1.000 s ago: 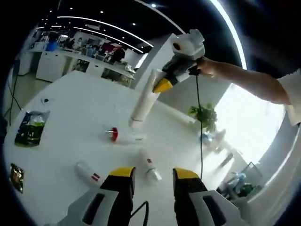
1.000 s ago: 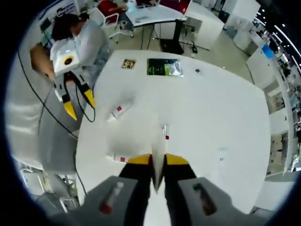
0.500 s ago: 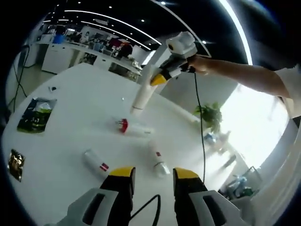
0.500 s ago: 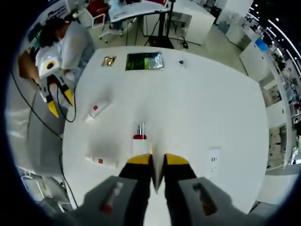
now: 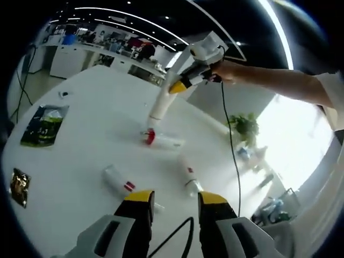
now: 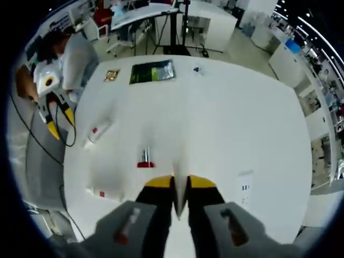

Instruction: Arrange the skincare products in the storage area until every visible bottle or jar stands upright without overlapping.

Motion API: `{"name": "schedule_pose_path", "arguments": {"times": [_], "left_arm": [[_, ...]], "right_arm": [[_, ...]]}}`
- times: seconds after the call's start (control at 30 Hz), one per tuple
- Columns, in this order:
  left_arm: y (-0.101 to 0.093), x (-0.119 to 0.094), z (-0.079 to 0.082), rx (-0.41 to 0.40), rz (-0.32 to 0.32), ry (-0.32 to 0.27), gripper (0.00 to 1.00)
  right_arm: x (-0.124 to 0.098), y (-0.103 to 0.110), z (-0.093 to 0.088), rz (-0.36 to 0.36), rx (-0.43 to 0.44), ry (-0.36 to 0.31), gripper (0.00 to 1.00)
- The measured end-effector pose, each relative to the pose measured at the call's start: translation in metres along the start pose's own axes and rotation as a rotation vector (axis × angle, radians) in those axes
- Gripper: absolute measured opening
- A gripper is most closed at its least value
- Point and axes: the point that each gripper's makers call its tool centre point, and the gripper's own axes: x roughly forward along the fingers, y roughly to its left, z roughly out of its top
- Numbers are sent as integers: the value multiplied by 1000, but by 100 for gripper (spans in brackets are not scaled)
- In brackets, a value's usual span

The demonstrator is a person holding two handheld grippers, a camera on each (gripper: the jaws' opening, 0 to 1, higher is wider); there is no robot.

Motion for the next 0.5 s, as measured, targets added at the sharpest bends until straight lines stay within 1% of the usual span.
{"name": "schedule_pose_path", "arguments": {"times": [0.13,0.2,0.23,0.27,0.33,0.5], "left_arm": [[4,0,0,-7,7,-1,33],[6,1,-3,-13,10,6,33],[6,1,-4,-13,12,10,33],[6,1,-5,-13,12,11,33],[7,1,-8,-17,15,15,33],[6,3,-12,-25,10,28,33]], "right_arm": [[6,-1,1,6,0,-9,9],[9,-2,1,9,-2,-12,9],[9,-4,5,9,-1,-35,9],[9,-4,4,11,7,-29,9],[10,-6,5,16,-7,-38,10],[11,-5,1,54,-8,-6,12]]}}
